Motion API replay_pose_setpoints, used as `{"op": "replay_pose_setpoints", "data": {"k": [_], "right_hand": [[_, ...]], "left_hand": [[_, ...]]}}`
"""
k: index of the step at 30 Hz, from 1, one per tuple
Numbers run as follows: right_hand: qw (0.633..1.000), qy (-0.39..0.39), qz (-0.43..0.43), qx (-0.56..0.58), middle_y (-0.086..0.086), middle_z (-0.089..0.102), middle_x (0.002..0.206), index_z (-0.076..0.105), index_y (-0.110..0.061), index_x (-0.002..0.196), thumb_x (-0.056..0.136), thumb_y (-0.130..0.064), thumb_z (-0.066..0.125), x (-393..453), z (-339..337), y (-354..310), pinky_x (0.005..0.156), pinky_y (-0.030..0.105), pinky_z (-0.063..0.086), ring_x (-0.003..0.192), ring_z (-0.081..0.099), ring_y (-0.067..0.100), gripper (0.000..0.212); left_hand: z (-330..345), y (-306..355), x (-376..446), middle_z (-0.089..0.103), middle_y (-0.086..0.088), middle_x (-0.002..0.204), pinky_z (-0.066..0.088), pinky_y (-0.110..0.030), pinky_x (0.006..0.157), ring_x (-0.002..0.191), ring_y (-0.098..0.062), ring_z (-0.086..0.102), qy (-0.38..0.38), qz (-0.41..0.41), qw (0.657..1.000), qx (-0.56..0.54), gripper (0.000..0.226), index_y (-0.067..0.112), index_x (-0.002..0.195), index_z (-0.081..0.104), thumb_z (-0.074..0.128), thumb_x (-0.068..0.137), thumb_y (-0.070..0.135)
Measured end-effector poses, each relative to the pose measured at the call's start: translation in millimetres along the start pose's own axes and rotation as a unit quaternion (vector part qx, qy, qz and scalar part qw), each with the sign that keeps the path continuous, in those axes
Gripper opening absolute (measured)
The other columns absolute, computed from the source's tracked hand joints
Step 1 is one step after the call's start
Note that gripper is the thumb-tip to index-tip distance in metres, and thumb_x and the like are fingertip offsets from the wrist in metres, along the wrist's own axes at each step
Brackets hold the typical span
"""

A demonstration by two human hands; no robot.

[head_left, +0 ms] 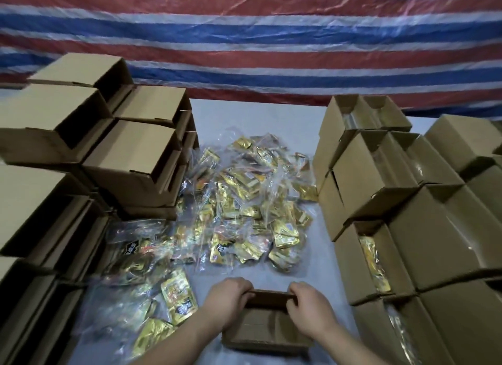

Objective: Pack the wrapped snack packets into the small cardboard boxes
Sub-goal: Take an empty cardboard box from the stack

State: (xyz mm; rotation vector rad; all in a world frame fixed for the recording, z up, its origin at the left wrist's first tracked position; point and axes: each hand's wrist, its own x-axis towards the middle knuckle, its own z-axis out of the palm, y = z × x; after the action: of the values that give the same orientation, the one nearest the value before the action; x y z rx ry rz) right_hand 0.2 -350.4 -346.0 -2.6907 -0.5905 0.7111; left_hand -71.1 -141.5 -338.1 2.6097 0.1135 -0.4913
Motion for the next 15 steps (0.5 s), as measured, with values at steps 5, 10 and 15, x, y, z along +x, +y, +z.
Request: {"op": "replay_pose_setpoints", "data": {"k": [5, 10, 15], "right_hand": [[1.0, -0.005, -0.005, -0.01, -0.006, 0.057, 0.095, 0.055, -0.024, 0.09, 0.086, -0.041, 0.05, 0.0, -4.8, -3.3, 0.076, 0.031, 0.046, 0.091, 0.059, 0.017, 0.018], [0.999, -0.003, -0.017, -0.028, -0.013, 0.058, 0.118, 0.06, -0.028, 0.119, 0.084, -0.073, 0.043, -0.6, -23.1, -5.1, 0.087, 0.027, 0.045, 0.111, 0.057, 0.01, 0.059], [0.998, 0.055, -0.034, -0.008, -0.01, 0.063, 0.113, 0.065, -0.027, 0.115, 0.094, -0.064, 0.038, 5.0, -39.5, -10.0, 0.089, 0.029, 0.046, 0.108, 0.058, 0.011, 0.05]], "left_hand": [[0.8, -0.2, -2.5, 0.062, 0.006, 0.124, 0.044, -0.03, 0.092, 0.115, -0.017, 0.056, -0.003, -0.015, 1.0, -0.021, 0.036, 0.025, 0.122, 0.062, 0.041, 0.102, 0.046], [-7.1, -30.8, -11.6, 0.058, 0.009, 0.132, 0.046, -0.027, 0.093, 0.107, -0.006, 0.056, 0.148, -0.143, 0.942, -0.264, 0.048, 0.029, 0.139, 0.048, 0.034, 0.101, 0.054], [3.0, -113.7, -19.5, 0.068, -0.017, 0.112, 0.053, -0.037, 0.078, 0.091, -0.031, 0.067, 0.172, -0.385, 0.879, -0.224, 0.046, 0.004, 0.128, 0.053, 0.05, 0.099, 0.039]]}}
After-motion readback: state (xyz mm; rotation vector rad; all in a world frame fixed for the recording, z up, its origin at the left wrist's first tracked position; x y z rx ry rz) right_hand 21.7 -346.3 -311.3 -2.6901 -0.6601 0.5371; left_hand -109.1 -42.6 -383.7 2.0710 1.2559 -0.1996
